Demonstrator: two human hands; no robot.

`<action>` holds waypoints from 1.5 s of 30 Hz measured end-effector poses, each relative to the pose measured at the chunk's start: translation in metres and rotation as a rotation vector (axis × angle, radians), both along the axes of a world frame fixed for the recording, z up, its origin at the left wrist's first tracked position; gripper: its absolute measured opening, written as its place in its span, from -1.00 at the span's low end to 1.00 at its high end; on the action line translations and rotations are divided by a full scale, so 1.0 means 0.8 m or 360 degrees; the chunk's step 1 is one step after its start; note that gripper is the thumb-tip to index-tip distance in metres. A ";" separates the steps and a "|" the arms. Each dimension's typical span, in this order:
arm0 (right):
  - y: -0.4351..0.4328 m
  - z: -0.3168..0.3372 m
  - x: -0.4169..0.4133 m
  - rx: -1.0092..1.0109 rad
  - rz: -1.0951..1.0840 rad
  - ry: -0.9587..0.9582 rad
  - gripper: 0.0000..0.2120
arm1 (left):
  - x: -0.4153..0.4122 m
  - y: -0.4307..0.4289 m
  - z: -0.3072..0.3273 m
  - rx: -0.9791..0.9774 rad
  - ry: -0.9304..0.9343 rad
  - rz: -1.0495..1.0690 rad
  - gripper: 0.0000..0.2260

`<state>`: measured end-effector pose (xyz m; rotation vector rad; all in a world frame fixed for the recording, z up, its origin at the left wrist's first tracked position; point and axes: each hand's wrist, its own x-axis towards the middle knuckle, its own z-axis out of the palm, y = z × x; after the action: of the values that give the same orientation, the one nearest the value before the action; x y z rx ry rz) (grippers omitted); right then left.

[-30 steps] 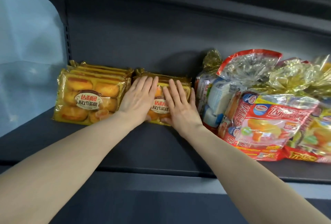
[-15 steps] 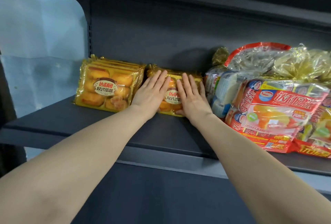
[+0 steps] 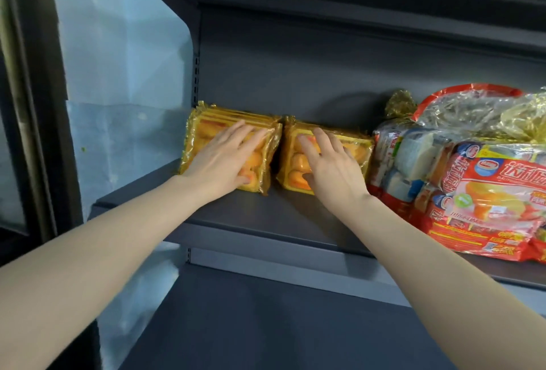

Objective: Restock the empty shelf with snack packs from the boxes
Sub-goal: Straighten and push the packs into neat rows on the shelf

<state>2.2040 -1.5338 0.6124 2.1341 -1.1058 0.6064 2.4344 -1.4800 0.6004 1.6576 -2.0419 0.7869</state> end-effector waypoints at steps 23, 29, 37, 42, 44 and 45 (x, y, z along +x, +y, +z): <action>-0.047 -0.012 0.185 0.0122 -0.0163 0.0171 0.03 | 0.117 -0.087 0.002 -0.0008 -0.0217 0.0262 0.29; -0.060 -0.009 0.167 -0.0162 0.0100 -0.0033 -0.12 | 0.125 -0.086 0.006 -0.0047 -0.0165 0.0129 0.28; -0.112 0.088 0.111 0.0514 -0.0294 -0.0738 -0.41 | 0.147 -0.091 0.085 0.0317 0.0848 0.0145 0.05; -0.117 0.093 0.153 0.0939 -0.0192 -0.0580 -0.34 | 0.149 -0.135 0.098 0.0731 0.1477 0.0229 -0.01; -0.112 0.088 0.175 0.1018 -0.0161 -0.0485 -0.31 | 0.144 -0.143 0.092 0.0771 0.1803 0.0092 -0.11; -0.110 0.084 0.182 0.1004 -0.0132 -0.0471 -0.32 | 0.142 -0.145 0.089 0.0755 0.1876 0.0034 -0.17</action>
<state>2.3497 -1.6220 0.6797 2.5552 -1.7186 0.6015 2.5482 -1.5958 0.6714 1.7046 -1.3370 -0.6481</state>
